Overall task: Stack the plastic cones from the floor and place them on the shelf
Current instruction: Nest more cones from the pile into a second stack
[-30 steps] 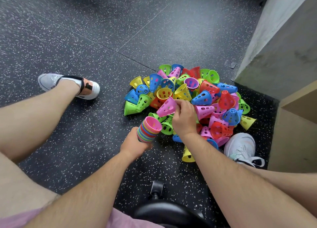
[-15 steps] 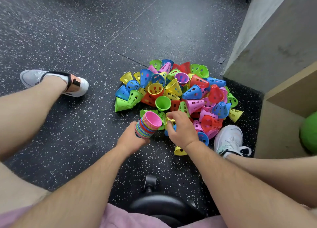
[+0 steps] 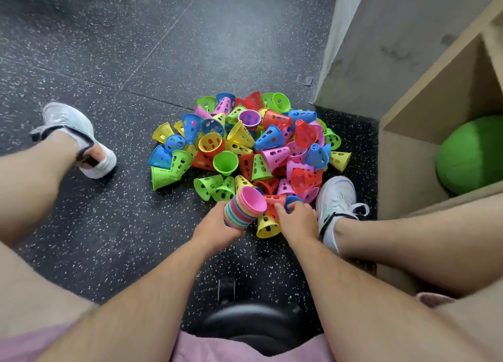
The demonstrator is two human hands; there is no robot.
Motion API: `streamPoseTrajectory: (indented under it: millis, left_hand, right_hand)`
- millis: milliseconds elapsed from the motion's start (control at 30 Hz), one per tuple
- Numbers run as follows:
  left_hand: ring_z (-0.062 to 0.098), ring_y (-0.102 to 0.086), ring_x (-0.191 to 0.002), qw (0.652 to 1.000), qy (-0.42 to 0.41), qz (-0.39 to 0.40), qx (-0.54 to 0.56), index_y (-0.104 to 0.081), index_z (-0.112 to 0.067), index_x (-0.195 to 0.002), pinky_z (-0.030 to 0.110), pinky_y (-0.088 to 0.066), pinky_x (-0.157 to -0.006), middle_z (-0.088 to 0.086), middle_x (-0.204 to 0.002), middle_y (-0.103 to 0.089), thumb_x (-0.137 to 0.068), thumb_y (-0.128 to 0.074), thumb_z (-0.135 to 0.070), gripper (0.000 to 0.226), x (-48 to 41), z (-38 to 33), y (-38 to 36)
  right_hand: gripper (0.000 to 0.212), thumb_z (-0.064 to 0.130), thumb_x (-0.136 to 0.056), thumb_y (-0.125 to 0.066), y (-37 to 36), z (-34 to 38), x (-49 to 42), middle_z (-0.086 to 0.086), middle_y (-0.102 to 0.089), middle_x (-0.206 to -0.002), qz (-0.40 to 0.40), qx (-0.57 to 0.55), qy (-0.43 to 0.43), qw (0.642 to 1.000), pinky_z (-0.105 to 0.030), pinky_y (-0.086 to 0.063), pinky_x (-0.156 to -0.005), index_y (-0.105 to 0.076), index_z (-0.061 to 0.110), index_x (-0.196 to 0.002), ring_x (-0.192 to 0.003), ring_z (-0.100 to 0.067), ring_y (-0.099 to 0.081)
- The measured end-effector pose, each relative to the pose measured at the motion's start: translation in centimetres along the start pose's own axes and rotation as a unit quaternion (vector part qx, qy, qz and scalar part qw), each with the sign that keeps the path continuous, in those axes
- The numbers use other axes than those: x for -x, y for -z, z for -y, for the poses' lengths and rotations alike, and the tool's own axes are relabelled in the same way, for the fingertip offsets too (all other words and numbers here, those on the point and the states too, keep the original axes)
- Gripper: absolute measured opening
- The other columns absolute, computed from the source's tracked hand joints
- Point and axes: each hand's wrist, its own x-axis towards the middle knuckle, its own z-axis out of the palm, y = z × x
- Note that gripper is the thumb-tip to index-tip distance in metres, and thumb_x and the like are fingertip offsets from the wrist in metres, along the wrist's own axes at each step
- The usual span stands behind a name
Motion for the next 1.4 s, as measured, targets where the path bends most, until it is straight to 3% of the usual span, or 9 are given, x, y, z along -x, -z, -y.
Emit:
streamPoseTrajectory:
  millis: [133,267,467,733,900,1100,1167,1233,1400]
  left_hand:
    - [0.015,-0.062,-0.077,1.0,-0.012,-0.004,-0.004,-0.051,-0.029,-0.092,0.031,-0.051,-0.07,0.0,-0.09,-0.069,-0.073,-0.08,-0.015,0.038,-0.4,-1.0,-0.5]
    - [0.016,-0.067,-0.086,1.0,0.008,-0.018,0.006,-0.054,-0.022,-0.113,0.03,-0.051,-0.074,-0.005,-0.096,-0.067,-0.073,-0.082,-0.017,0.048,-0.3,-0.8,-1.0]
    - [0.008,-0.063,-0.077,0.996,0.062,-0.047,0.034,-0.054,-0.022,-0.116,0.025,-0.045,-0.064,-0.007,-0.092,-0.066,-0.074,-0.083,-0.02,0.052,-0.3,0.1,-1.2]
    - [0.013,-0.065,-0.081,0.993,0.094,-0.066,0.026,-0.052,-0.025,-0.109,0.032,-0.05,-0.074,-0.009,-0.089,-0.066,-0.07,-0.085,-0.025,0.051,-0.3,1.0,-0.4]
    - [0.014,-0.066,-0.082,0.992,0.101,-0.064,0.03,-0.05,-0.028,-0.106,0.032,-0.049,-0.075,-0.008,-0.09,-0.067,-0.068,-0.088,-0.028,0.054,-0.2,1.6,0.0]
    - [0.017,-0.068,-0.08,0.994,0.089,-0.061,0.029,-0.053,-0.028,-0.105,0.035,-0.056,-0.077,-0.005,-0.09,-0.069,-0.064,-0.086,-0.029,0.053,-0.3,1.4,0.2]
    - [0.016,-0.068,-0.083,0.995,0.082,-0.054,0.024,-0.052,-0.031,-0.106,0.039,-0.057,-0.083,-0.007,-0.091,-0.069,-0.062,-0.086,-0.031,0.055,-0.3,1.4,0.1]
    - [0.016,-0.068,-0.084,0.995,0.08,-0.054,0.027,-0.052,-0.032,-0.105,0.04,-0.057,-0.085,-0.008,-0.091,-0.069,-0.06,-0.085,-0.034,0.056,-0.2,1.5,0.1]
    - [0.017,-0.068,-0.086,0.997,0.063,-0.028,0.037,-0.051,-0.031,-0.105,0.038,-0.056,-0.083,-0.004,-0.093,-0.069,-0.066,-0.087,-0.022,0.053,-0.1,1.2,0.0]
  right_hand:
    - [0.037,0.047,-0.095,-0.056,-0.8,0.6,-0.1,-0.01,-0.066,-0.105,0.03,-0.017,0.0,0.999,-0.037,-0.049,-0.086,-0.071,0.014,-0.102,-0.106,-0.032,-0.057]
    - [0.027,0.035,-0.097,-0.054,0.0,0.8,-0.4,-0.01,-0.063,-0.106,0.03,-0.042,0.025,0.998,-0.041,-0.053,-0.085,-0.063,0.011,-0.105,-0.102,-0.033,-0.06]
    - [0.031,0.026,-0.106,-0.038,1.5,1.1,-0.6,-0.011,-0.06,-0.115,0.003,-0.047,0.071,0.996,-0.044,-0.041,-0.095,-0.062,0.007,-0.11,-0.112,-0.033,-0.048]
    - [0.025,0.028,-0.105,-0.046,3.0,4.3,-0.3,0.0,-0.049,-0.108,-0.078,-0.192,0.109,0.972,-0.031,-0.04,-0.083,-0.066,0.014,-0.105,-0.1,-0.023,-0.05]
    - [0.021,0.022,-0.103,-0.053,3.6,5.4,0.4,-0.003,-0.047,-0.112,-0.101,-0.217,0.215,0.947,-0.018,-0.036,-0.085,-0.069,0.01,-0.11,-0.096,-0.014,-0.048]
    - [0.029,0.034,-0.102,-0.049,1.9,5.0,1.7,0.002,-0.064,-0.106,0.085,-0.089,0.375,0.919,-0.034,-0.046,-0.096,-0.069,0.015,-0.11,-0.105,-0.016,-0.057]
    - [0.024,0.031,-0.102,-0.05,2.2,5.2,2.5,0.005,-0.065,-0.103,0.106,-0.124,0.337,0.927,-0.03,-0.045,-0.091,-0.068,0.018,-0.11,-0.101,-0.012,-0.057]
    - [0.02,0.03,-0.101,-0.049,2.5,4.8,2.3,0.006,-0.064,-0.101,0.063,-0.147,0.28,0.947,-0.031,-0.045,-0.086,-0.065,0.02,-0.109,-0.098,-0.012,-0.057]
    - [0.02,0.021,-0.098,-0.047,2.8,0.9,-0.1,0.001,-0.059,-0.107,0.013,-0.068,0.149,0.986,-0.038,-0.048,-0.089,-0.061,0.018,-0.111,-0.105,-0.021,-0.054]
